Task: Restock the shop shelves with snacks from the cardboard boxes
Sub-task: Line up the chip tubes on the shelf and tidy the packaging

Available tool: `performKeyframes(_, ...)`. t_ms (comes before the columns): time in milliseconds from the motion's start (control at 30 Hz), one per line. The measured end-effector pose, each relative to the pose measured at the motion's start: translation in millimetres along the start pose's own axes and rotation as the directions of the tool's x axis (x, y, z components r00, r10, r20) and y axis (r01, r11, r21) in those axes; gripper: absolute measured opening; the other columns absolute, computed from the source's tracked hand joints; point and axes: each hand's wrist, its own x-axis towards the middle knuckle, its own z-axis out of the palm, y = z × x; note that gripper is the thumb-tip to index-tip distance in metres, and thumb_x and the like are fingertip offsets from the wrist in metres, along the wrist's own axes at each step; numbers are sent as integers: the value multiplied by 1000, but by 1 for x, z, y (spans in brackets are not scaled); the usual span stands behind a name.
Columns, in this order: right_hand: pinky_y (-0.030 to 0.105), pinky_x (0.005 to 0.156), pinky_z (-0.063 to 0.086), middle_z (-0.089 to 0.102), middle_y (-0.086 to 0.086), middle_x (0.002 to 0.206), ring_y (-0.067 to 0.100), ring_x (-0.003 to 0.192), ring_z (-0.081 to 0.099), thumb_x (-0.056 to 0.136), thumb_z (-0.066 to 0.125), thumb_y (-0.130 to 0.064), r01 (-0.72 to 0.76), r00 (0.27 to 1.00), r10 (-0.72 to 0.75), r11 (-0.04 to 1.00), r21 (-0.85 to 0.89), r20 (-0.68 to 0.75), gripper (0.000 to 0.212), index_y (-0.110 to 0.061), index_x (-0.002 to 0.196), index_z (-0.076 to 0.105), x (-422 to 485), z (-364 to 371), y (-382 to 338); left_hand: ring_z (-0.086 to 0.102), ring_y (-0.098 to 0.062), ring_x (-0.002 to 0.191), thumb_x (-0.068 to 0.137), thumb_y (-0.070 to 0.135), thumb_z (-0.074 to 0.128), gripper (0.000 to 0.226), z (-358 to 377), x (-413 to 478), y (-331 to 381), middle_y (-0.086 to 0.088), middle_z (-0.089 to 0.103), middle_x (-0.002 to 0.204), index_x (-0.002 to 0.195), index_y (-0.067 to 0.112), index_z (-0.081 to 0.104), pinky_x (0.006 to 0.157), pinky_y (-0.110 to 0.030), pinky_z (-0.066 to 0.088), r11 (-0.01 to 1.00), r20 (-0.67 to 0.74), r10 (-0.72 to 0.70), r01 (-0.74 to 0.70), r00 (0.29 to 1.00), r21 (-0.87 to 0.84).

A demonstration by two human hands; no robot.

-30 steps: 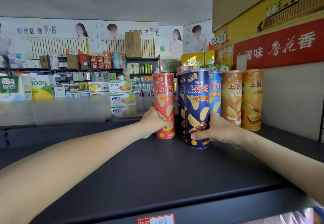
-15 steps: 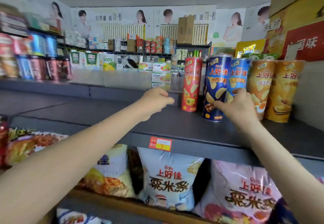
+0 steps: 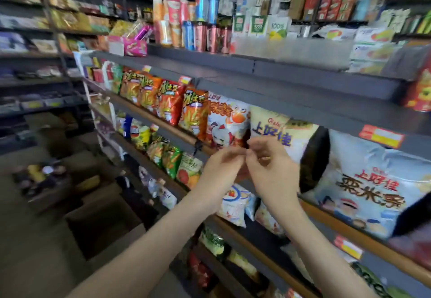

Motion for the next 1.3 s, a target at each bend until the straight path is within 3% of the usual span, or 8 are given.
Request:
performKeyframes(100, 12, 68, 42, 63, -5, 86, -4, 75, 56, 88, 60, -4, -202, 961, 192, 979, 35, 198, 15, -19, 92, 62, -12, 89, 13, 62, -22, 75, 98, 9, 50, 15, -85, 26, -51, -9, 64, 81, 90, 9, 62, 72, -33, 57, 975, -106, -217, 220, 970, 22)
performKeyframes(267, 23, 75, 44, 59, -7, 84, 12, 84, 57, 92, 61, -15, -491, 810, 436, 870, 45, 391, 2, -16, 91, 62, -25, 257, 25, 48, -13, 60, 101, 13, 46, 21, -252, 42, -124, -3, 51, 71, 80, 12, 51, 42, -14, 43, 872, -308, -480, 486, 821, -63)
performKeyframes(433, 17, 49, 46, 53, 2, 70, 13, 62, 52, 94, 57, -11, -784, 520, 608, 618, 53, 600, 12, -12, 82, 59, -34, 402, 19, 62, -20, 83, 97, 6, 49, 23, -398, 58, -156, -3, 61, 88, 115, -2, 59, 74, -29, 51, 782, -467, -576, 618, 671, -78)
performKeyframes(667, 28, 70, 51, 57, 6, 82, 16, 76, 57, 95, 57, -12, -876, 288, 656, 475, -85, 697, 9, -14, 86, 60, -15, 573, 31, 60, -28, 111, 99, 10, 49, 29, -561, 108, -185, -17, 60, 121, 126, 0, 52, 92, -37, 51, 676, -561, -686, 691, 464, -256)
performKeyframes(833, 30, 74, 49, 62, 13, 101, 20, 86, 58, 95, 58, -11, -905, 151, 754, 366, -218, 639, 25, 0, 117, 57, 24, 697, 65, 60, -21, 79, 102, 14, 41, 29, -667, 138, -208, -14, 61, 100, 125, -2, 50, 69, -31, 52, 671, -603, -707, 621, 370, -405)
performKeyframes(1067, 28, 76, 52, 59, 6, 90, 19, 88, 58, 94, 60, -14, -833, 170, 635, 501, -235, 753, 23, -2, 114, 58, 95, 874, 39, 57, -21, 74, 101, 10, 42, 19, -819, 197, -190, -11, 58, 88, 88, 4, 55, 65, -27, 47, 673, -649, -697, 590, 305, -446)
performKeyframes(1200, 31, 82, 54, 60, 8, 95, 18, 89, 58, 93, 62, -14, -827, 182, 616, 517, -220, 766, 2, -13, 92, 62, 109, 968, 16, 61, -25, 84, 101, 12, 44, 33, -910, 233, -185, -13, 62, 96, 129, -5, 49, 67, -27, 48, 683, -680, -676, 589, 286, -431)
performKeyframes(1300, 33, 90, 50, 59, 7, 95, 19, 95, 57, 94, 60, -12, -846, 181, 615, 495, -197, 767, 10, -8, 103, 60, 111, 1041, 7, 58, -18, 66, 100, 12, 45, 28, -986, 262, -191, -10, 58, 86, 121, -5, 52, 57, -26, 50, 674, -679, -684, 587, 268, -448)
